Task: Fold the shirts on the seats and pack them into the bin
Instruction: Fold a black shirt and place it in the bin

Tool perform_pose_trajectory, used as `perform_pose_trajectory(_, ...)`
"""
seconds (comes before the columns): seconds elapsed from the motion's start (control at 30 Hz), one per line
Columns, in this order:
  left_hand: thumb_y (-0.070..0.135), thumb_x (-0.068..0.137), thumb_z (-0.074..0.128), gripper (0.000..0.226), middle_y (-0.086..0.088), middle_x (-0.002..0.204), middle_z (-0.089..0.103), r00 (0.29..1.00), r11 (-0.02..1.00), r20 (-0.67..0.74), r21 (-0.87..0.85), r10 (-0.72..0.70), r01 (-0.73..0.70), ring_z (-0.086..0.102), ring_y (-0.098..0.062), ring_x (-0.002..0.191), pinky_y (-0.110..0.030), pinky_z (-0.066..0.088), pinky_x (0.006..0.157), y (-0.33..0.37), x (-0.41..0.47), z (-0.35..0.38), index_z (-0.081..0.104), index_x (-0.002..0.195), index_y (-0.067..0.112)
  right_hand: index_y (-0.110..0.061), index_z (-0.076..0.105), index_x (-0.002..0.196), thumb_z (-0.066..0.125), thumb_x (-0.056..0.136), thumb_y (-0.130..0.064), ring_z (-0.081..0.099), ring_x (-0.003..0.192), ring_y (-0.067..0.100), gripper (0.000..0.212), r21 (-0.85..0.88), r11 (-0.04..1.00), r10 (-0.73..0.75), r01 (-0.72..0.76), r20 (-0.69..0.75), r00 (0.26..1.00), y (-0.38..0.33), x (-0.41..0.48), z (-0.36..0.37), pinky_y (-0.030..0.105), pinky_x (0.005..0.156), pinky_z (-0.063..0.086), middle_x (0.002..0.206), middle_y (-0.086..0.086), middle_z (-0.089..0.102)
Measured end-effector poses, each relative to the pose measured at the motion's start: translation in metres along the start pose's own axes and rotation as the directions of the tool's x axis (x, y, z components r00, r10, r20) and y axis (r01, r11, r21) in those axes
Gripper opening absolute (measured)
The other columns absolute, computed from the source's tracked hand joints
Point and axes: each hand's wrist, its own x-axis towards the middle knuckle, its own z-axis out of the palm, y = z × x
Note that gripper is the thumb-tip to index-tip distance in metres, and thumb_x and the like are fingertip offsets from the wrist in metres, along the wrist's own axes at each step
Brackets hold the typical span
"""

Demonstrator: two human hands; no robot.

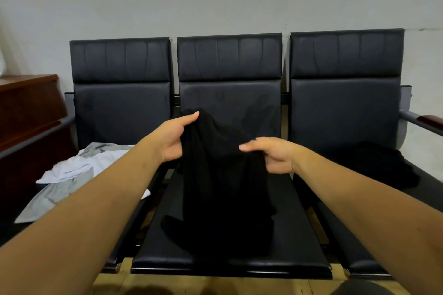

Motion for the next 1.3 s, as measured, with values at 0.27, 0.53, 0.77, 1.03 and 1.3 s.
perform_pose_trajectory(0.27, 0.02, 0.104, 0.043, 0.041, -0.024, 0.128, 0.066, 0.996, 0.993, 0.066, -0.094, -0.062, 0.069, 0.065, -0.036, 0.117, -0.045, 0.051, 0.095, -0.024, 0.001, 0.021, 0.059, 0.132, -0.007, -0.002, 0.073, 0.107, 0.077, 0.087, -0.011, 0.073, 0.103, 0.027, 0.022, -0.063, 0.979, -0.205, 0.196, -0.223, 0.953, 0.013, 0.023, 0.056, 0.038, 0.093, 0.058, 0.106, 0.015, 0.076)
perform_pose_trajectory(0.53, 0.052, 0.096, 0.053, 0.057, -0.009, 0.132, 0.067, 0.961, 0.958, 0.243, 0.281, -0.134, 0.062, 0.064, -0.025, 0.123, -0.04, 0.046, 0.106, -0.038, -0.013, 0.015, 0.062, 0.135, 0.013, 0.002, 0.073, 0.11, 0.08, 0.081, -0.006, 0.073, 0.099, 0.035, 0.031, 0.071, 0.945, -0.268, 0.319, -0.389, 0.881, 0.004, 0.034, 0.059, 0.051, 0.095, 0.056, 0.106, 0.02, 0.075)
perform_pose_trajectory(0.77, 0.028, 0.097, 0.061, 0.045, -0.016, 0.138, 0.062, 0.979, 0.995, 0.201, 0.104, -0.035, 0.014, 0.058, -0.03, 0.13, -0.045, 0.04, 0.115, -0.063, -0.011, -0.02, 0.061, 0.137, 0.005, 0.005, 0.072, 0.111, 0.08, 0.082, -0.009, 0.074, 0.098, 0.034, 0.033, 0.099, 0.982, -0.108, 0.159, -0.394, 0.913, -0.004, 0.016, 0.036, 0.048, 0.091, 0.058, 0.107, 0.02, 0.075)
perform_pose_trajectory(1.03, 0.031, 0.106, 0.047, 0.039, -0.015, 0.118, 0.073, 0.998, 0.996, -0.058, -0.077, 0.037, -0.042, 0.073, -0.026, 0.102, -0.036, 0.062, 0.077, -0.035, -0.009, -0.021, 0.064, 0.129, 0.004, 0.001, 0.06, 0.129, 0.093, 0.058, -0.015, 0.074, 0.098, 0.034, 0.08, -0.027, 0.998, -0.055, 0.048, -0.46, 0.886, -0.021, 0.009, 0.005, 0.055, 0.087, 0.059, 0.113, 0.019, 0.073)
perform_pose_trajectory(1.3, 0.012, 0.097, 0.056, 0.026, -0.015, 0.115, 0.073, 0.987, 0.994, -0.121, -0.016, 0.105, -0.108, 0.074, -0.026, 0.1, -0.038, 0.058, 0.081, 0.0, -0.005, -0.059, 0.067, 0.118, 0.004, -0.006, 0.071, 0.114, 0.065, 0.092, -0.017, 0.073, 0.103, 0.026, 0.025, 0.233, 0.959, -0.046, 0.161, -0.433, 0.9, -0.028, -0.017, -0.035, 0.041, 0.087, 0.061, 0.114, 0.012, 0.075)
